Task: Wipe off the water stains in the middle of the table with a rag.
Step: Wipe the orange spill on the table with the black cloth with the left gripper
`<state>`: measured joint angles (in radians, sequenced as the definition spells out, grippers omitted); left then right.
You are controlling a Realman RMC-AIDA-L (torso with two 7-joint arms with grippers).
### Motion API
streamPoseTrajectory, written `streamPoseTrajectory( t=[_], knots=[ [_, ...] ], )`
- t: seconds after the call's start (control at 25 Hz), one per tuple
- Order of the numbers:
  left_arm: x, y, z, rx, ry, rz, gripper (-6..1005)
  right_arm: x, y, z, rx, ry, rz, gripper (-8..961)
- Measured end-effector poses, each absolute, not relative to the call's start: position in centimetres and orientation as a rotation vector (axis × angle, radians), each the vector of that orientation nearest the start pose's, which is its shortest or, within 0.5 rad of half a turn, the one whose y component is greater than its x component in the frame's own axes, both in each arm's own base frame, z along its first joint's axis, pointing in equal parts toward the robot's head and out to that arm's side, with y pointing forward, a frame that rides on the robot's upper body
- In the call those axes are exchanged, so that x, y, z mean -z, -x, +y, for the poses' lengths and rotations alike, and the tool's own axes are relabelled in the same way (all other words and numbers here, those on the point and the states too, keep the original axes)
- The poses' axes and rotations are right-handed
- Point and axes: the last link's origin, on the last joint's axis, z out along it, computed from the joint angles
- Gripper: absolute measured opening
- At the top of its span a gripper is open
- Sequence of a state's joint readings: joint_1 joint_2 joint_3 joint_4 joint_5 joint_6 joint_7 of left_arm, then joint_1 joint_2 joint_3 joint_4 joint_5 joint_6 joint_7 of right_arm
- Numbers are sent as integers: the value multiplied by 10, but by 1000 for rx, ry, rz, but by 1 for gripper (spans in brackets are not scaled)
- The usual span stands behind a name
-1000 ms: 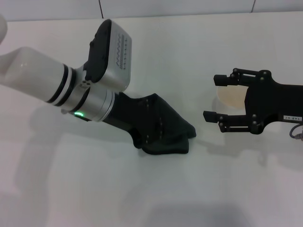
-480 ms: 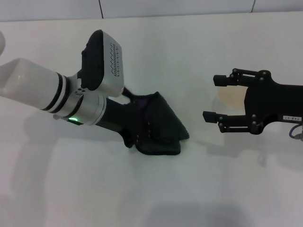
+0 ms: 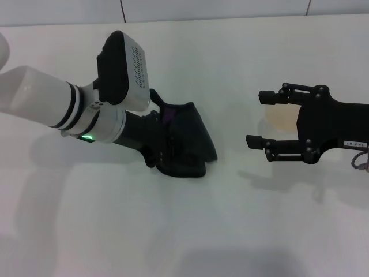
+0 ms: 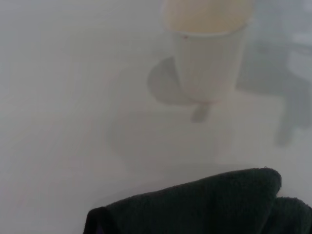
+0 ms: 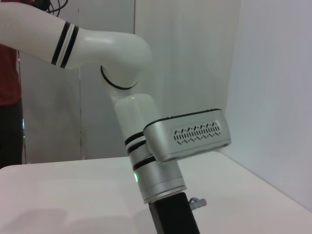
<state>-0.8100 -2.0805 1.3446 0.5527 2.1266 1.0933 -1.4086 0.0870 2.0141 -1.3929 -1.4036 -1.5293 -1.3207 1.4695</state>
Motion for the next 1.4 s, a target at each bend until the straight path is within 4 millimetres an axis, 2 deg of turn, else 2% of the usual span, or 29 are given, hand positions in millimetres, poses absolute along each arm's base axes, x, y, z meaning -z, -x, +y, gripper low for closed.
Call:
streamPoseTrajectory(
  t=[0.56,0.92,1.2,1.4],
  knots=[
    [84,216,389,-230,2914,-33,19,-29,-201,282,-644,2679,123,794],
    [64,227,402,-195,2835,-127,26,-29,-201,282,-643,2681,118,794],
    [58,237,400,-199,2818,-160,31,-29,-201,282,-642,2678,112,794],
    [61,233,399,-185,2828,-148,35,-30,-201,282,-642,2677,111,794]
  ],
)
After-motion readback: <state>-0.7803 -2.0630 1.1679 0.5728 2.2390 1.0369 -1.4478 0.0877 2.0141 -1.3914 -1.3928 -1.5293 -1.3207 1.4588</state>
